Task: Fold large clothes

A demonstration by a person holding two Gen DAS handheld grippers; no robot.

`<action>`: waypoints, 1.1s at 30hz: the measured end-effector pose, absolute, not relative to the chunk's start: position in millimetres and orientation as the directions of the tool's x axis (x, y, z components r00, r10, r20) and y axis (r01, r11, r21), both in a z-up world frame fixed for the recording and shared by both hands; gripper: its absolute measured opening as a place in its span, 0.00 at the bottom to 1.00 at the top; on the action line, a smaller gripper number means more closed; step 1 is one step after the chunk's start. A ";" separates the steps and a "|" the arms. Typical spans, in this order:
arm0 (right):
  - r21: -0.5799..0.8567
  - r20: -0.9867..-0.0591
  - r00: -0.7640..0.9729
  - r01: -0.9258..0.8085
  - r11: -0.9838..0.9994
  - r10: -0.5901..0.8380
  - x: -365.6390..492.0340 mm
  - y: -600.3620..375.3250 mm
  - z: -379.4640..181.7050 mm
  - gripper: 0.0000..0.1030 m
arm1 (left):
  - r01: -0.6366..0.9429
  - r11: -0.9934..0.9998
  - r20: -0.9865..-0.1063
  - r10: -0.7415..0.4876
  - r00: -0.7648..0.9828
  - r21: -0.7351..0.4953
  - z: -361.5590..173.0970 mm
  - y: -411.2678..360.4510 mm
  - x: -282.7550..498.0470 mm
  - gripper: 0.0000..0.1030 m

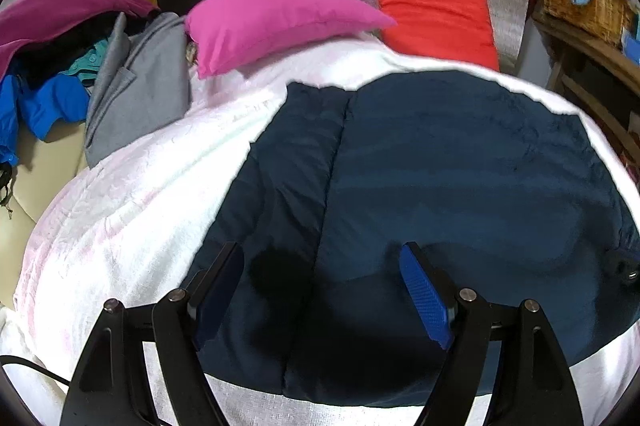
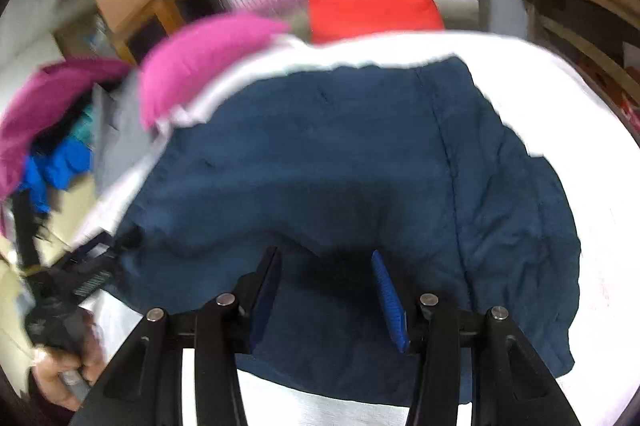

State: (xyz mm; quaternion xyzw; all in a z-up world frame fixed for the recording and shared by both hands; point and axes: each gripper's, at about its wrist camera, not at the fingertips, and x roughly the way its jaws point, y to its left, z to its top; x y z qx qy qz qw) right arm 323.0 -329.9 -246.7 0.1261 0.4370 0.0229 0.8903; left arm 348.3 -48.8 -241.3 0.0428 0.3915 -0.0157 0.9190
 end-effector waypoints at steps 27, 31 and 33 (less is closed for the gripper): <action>0.031 -0.562 0.796 0.290 0.956 -0.223 115.9 -303.8 -90.0 0.82 | 0.049 0.991 -0.425 0.010 0.905 0.127 -60.2 -57.2 118.2 0.93; -0.006 -0.515 0.817 0.300 0.954 -0.260 73.4 -287.7 -55.3 0.84 | 0.033 0.994 -0.390 0.008 0.921 0.100 -25.3 -49.2 88.5 0.94; -0.011 -0.499 0.828 0.287 0.958 -0.254 53.1 -278.1 -39.1 0.86 | 0.030 0.996 -0.359 0.001 0.933 0.081 -8.5 -42.9 70.6 0.95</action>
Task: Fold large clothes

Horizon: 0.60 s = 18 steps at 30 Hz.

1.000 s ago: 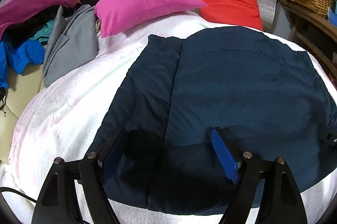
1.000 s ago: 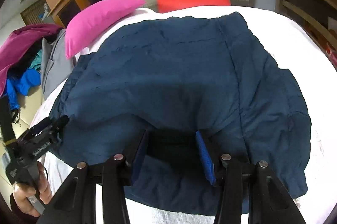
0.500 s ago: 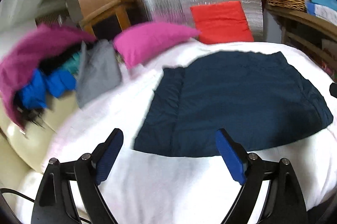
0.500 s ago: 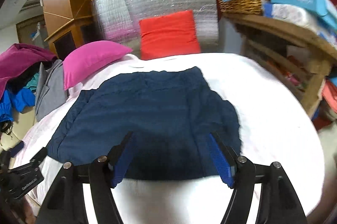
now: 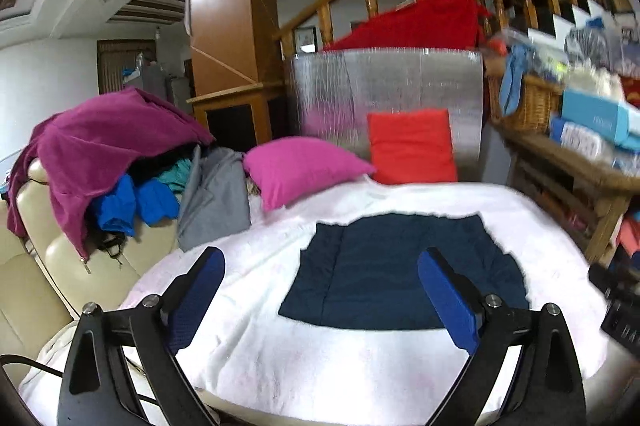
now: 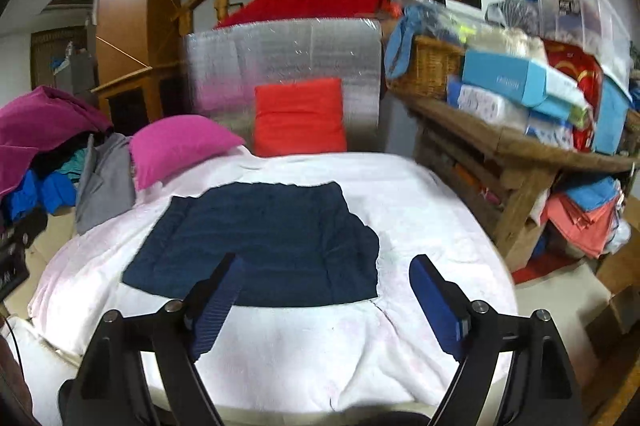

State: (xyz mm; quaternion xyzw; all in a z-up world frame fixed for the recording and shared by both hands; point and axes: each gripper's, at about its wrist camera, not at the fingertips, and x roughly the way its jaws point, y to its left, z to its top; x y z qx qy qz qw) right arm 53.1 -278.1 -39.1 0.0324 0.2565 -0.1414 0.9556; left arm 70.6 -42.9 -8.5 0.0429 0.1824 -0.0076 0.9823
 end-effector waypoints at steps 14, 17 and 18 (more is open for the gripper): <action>0.049 -0.439 0.872 0.262 0.964 -0.215 -5.5 -237.6 9.4 0.86 | -0.013 0.999 -0.260 0.022 0.965 0.035 54.5 -13.8 4.0 0.99; 0.045 -0.438 0.873 0.258 0.965 -0.213 -10.1 -229.1 10.9 0.86 | -0.035 0.999 -0.250 0.042 0.967 0.033 58.6 -9.4 -0.5 0.99; 0.043 -0.438 0.873 0.257 0.965 -0.213 -11.1 -226.8 10.9 0.86 | -0.031 0.999 -0.251 0.038 0.967 0.031 59.6 -8.3 -1.0 0.99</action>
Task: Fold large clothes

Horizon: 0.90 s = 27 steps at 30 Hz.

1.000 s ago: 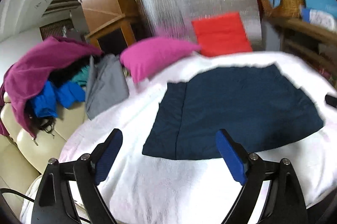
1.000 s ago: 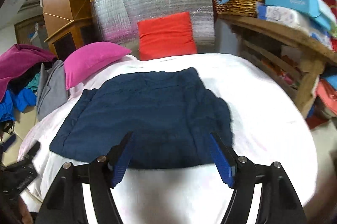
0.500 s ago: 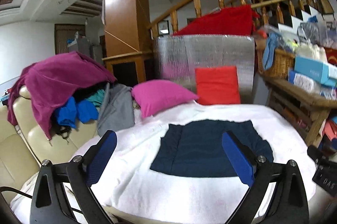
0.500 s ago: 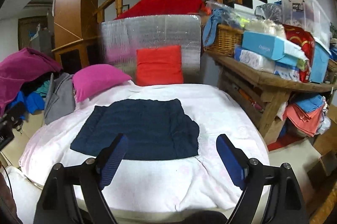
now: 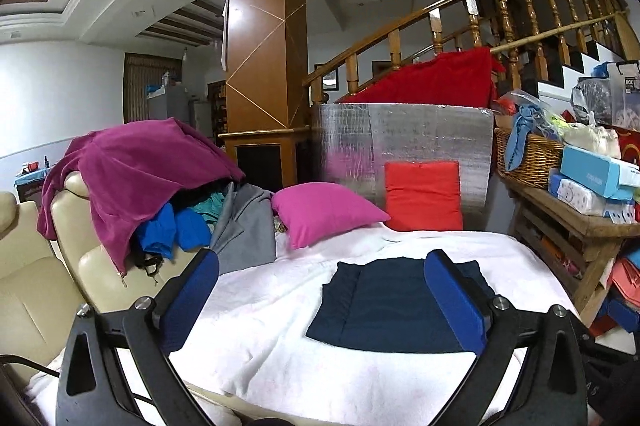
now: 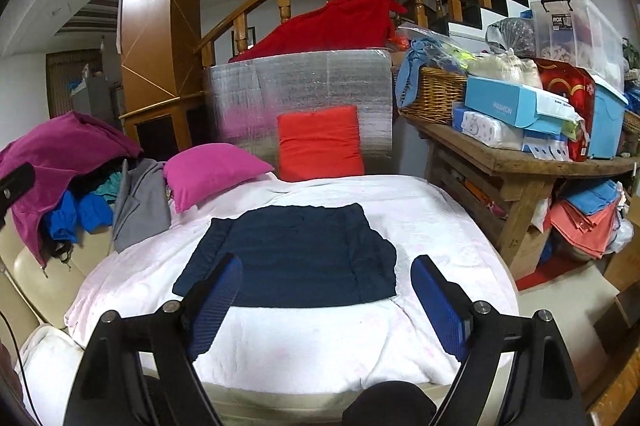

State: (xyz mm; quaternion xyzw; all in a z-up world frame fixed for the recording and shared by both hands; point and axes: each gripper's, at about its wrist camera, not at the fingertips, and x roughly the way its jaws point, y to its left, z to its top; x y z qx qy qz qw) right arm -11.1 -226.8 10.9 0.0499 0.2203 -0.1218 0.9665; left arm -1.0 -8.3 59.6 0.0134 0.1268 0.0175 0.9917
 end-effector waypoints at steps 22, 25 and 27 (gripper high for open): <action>0.033 -0.443 0.872 0.251 0.967 -0.211 -20.0 -213.2 6.6 0.86 | -0.028 0.998 -0.249 0.040 0.968 0.050 57.4 -10.6 -10.1 0.99; 0.041 -0.446 0.871 0.252 0.967 -0.208 -19.7 -213.7 5.4 0.86 | -0.023 0.998 -0.256 0.036 0.966 0.055 56.3 -12.3 -9.5 0.99; 0.042 -0.446 0.870 0.255 0.966 -0.210 -20.2 -212.5 4.7 0.86 | -0.021 0.998 -0.257 0.035 0.966 0.059 56.1 -13.2 -9.2 0.99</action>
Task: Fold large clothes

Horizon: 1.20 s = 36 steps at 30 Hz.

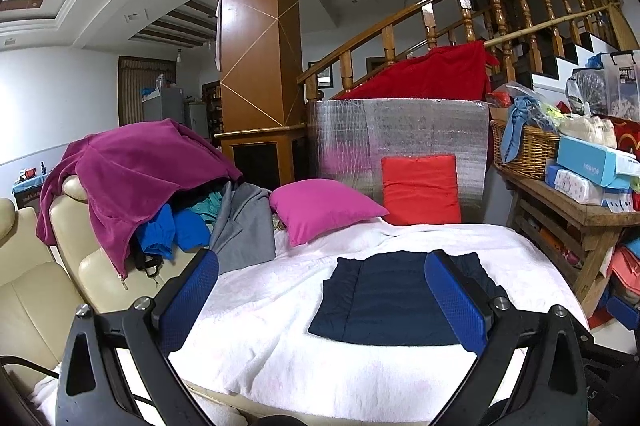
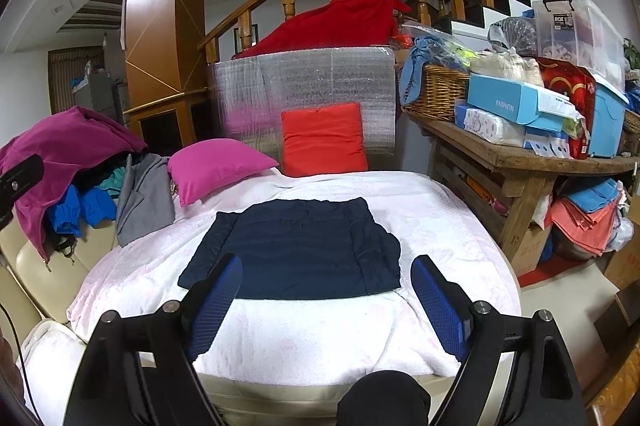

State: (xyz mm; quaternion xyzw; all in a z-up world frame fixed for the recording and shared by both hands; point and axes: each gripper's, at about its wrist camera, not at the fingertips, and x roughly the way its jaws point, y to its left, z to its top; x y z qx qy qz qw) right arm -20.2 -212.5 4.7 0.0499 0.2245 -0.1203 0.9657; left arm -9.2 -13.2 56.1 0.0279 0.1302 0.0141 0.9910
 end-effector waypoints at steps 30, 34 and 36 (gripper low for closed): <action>0.058 -0.438 0.872 0.269 0.961 -0.218 -20.2 -212.6 3.0 0.86 | -0.017 0.998 -0.274 0.033 0.961 0.060 52.0 -11.0 -4.9 1.00; 0.059 -0.433 0.874 0.271 0.961 -0.220 -21.1 -212.1 3.9 0.86 | -0.018 0.998 -0.275 0.034 0.961 0.060 51.3 -10.9 -5.2 1.00; 0.060 -0.433 0.874 0.273 0.960 -0.221 -21.4 -211.7 3.6 0.86 | -0.019 0.998 -0.274 0.035 0.961 0.059 51.2 -10.5 -5.2 1.00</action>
